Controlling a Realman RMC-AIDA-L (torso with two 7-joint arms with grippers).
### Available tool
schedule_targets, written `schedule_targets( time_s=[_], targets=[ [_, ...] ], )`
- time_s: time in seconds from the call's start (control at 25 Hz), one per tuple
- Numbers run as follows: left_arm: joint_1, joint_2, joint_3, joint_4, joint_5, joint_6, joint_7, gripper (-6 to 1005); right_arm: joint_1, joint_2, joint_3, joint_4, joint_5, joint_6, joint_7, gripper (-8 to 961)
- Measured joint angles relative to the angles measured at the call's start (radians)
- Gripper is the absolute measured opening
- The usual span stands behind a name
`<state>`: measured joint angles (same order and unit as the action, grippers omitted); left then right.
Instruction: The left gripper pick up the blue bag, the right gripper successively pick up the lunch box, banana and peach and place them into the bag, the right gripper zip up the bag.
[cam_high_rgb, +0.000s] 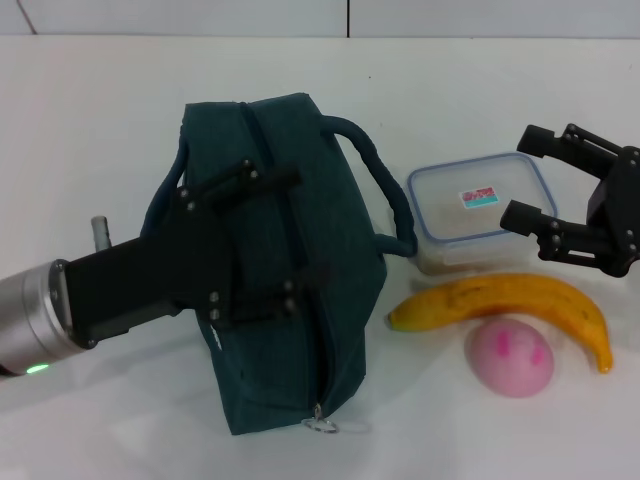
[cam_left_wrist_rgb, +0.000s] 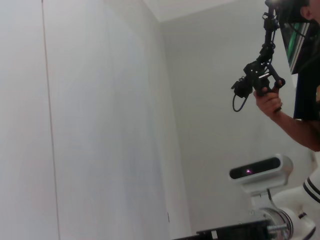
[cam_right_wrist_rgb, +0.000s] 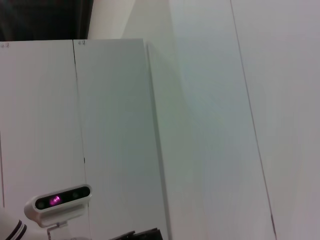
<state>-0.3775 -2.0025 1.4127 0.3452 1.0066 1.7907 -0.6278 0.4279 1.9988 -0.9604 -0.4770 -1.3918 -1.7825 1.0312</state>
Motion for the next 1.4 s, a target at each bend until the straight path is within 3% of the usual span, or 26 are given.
schedule_targets(
  time_s=[0.12,0.32,0.6,0.76,0.8,1.0,1.24,1.4],
  targets=[
    [0.0,-0.001,-0.029,0.002,-0.001,0.012,-0.039,846,0.001,-0.002,0.0,0.0,0.002,0.0,0.0,870],
    [0.011,0.002,-0.166,0.073,0.007,0.015,-0.349,846,0.009,-0.007,0.0,-0.005,0.006,0.0,0.005,869],
    [0.024,0.059,-0.277,0.253,0.095,-0.057,-0.819,846,0.022,-0.01,0.0,-0.012,0.006,-0.001,0.01,869],
    [0.025,0.068,-0.351,0.342,0.255,-0.063,-1.028,846,0.038,-0.012,0.0,-0.012,0.007,0.001,0.019,869],
    [0.036,0.055,-0.422,0.395,0.361,-0.062,-1.105,846,0.039,-0.013,0.0,-0.012,0.007,0.002,0.02,869],
    [0.09,0.028,-0.503,0.461,0.421,-0.06,-1.137,846,0.04,-0.02,0.0,-0.012,0.007,0.01,0.022,870],
    [0.133,0.011,-0.521,0.47,0.445,-0.078,-1.135,845,0.055,-0.021,0.0,-0.012,0.006,0.035,0.031,869],
    [0.128,-0.014,-0.527,0.472,0.498,-0.119,-1.174,845,0.066,-0.019,0.0,-0.01,0.002,0.046,0.038,870]
  ],
)
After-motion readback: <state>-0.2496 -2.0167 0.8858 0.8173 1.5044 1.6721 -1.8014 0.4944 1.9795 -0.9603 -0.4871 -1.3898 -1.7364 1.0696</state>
